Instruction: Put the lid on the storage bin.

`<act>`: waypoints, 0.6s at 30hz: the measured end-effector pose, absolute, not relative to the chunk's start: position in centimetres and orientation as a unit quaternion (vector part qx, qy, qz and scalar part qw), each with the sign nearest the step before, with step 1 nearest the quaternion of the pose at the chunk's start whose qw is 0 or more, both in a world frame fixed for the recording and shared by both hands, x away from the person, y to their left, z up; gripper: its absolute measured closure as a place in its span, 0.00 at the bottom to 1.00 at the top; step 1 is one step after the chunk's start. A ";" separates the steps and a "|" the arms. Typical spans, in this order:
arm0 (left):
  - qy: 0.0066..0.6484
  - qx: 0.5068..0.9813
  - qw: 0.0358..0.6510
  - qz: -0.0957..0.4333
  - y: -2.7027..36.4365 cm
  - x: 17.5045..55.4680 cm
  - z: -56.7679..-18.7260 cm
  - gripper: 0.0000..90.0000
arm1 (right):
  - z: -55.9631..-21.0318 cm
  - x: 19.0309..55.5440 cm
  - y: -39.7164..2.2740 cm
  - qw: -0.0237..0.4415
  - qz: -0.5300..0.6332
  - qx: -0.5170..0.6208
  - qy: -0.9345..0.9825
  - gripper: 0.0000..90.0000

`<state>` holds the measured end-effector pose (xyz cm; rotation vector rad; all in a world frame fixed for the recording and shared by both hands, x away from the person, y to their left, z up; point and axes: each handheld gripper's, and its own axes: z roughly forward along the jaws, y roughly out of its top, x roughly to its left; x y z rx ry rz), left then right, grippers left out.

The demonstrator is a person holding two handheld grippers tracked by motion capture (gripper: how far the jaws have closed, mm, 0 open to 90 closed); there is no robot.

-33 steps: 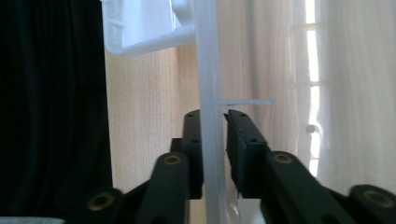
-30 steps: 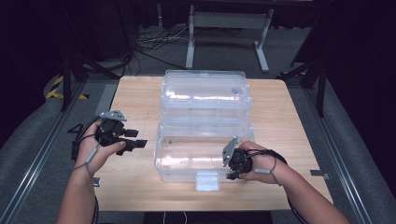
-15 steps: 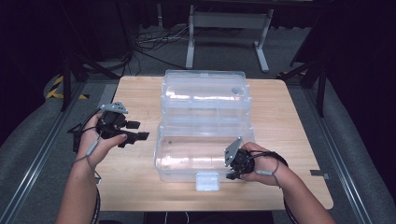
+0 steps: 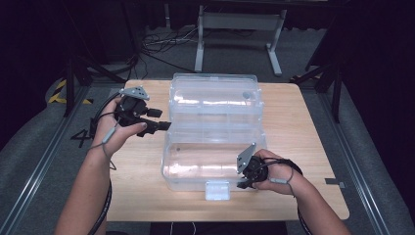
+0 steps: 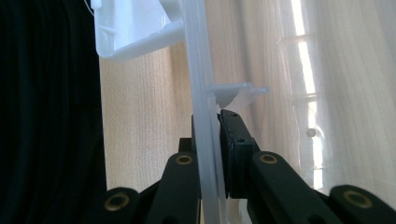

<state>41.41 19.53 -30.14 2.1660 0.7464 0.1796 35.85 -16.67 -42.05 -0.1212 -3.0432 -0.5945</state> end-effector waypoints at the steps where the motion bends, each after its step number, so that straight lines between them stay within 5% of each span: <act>1: 0.293 0.862 0.409 0.069 19.3 41.6 -30.0 0.44 | -42.1 35.9 -16.7 0.020 -0.192 -0.038 -0.980 0.95; 18: 0.246 0.870 0.423 0.053 15.2 45.3 -28.0 0.45 | -42.2 36.0 -16.8 0.027 -0.198 -0.037 -0.979 0.94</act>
